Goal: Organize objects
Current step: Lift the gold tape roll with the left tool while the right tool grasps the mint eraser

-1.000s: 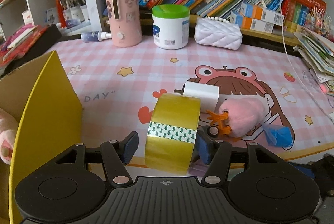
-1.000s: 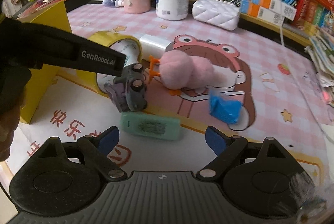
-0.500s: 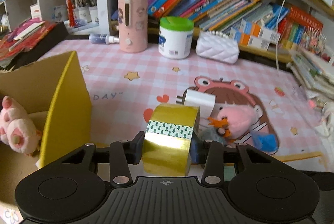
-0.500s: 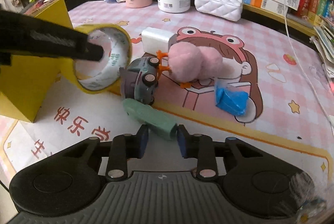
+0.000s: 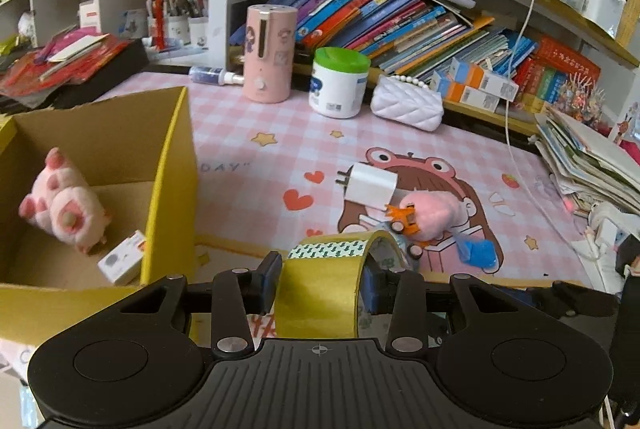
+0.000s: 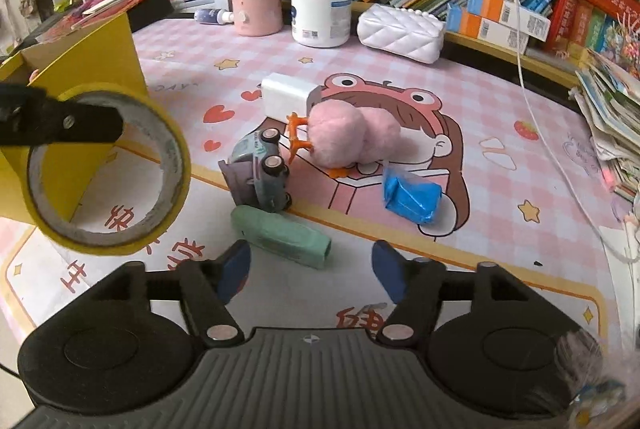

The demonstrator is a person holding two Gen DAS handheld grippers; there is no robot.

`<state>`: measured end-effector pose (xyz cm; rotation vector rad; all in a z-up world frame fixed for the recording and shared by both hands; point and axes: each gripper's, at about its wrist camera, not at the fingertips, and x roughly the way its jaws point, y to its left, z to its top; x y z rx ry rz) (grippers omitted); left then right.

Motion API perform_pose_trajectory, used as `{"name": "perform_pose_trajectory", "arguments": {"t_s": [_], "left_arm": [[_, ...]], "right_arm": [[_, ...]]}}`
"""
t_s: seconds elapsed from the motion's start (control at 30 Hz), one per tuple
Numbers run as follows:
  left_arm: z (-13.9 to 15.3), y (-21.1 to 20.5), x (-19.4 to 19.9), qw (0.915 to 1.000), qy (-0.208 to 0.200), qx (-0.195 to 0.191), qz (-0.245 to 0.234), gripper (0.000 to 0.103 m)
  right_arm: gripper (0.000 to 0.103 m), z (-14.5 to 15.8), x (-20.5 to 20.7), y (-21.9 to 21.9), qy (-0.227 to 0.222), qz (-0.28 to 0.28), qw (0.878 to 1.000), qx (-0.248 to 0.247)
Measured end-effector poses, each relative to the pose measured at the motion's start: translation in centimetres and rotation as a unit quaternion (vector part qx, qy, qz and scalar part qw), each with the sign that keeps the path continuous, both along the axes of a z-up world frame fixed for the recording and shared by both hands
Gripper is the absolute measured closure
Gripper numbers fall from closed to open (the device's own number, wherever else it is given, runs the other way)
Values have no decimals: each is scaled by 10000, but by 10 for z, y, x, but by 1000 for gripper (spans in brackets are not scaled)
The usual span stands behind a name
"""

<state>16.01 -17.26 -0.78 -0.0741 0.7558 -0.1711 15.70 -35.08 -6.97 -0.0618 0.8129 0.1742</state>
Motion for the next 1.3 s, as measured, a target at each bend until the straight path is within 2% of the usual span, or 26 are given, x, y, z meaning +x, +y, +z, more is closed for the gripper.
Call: {"name": "perform_pose_trajectory", "arguments": {"t_s": [0.23, 0.3, 0.47, 0.57, 0.6, 0.83, 1.0, 1.3], "left_arm": [[5, 6, -11, 9999, -57, 56, 139, 65], [5, 7, -14, 9998, -50, 118, 182, 65], [6, 14, -18, 9993, -2, 145, 333, 65], [7, 17, -20, 9992, -11, 167, 371, 65], [8, 17, -20, 9992, -9, 170, 371, 65], [5, 16, -20, 9995, 43, 96, 308, 65], [4, 13, -23, 9998, 45, 6, 193, 65], [4, 20, -40, 9997, -9, -254, 1, 65]], "right_arm": [[32, -8, 11, 12, 71, 228, 9997, -58], [28, -10, 14, 17, 95, 261, 9996, -87], [24, -18, 24, 26, 260, 98, 9996, 19], [29, -23, 28, 29, 232, 41, 9997, 0], [38, -24, 28, 30, 186, 53, 9998, -24], [38, -15, 20, 22, 52, 178, 9998, 121], [38, -1, 7, 11, -125, 12, 9998, 122], [38, 15, -18, 6, -167, -245, 9995, 65]]}}
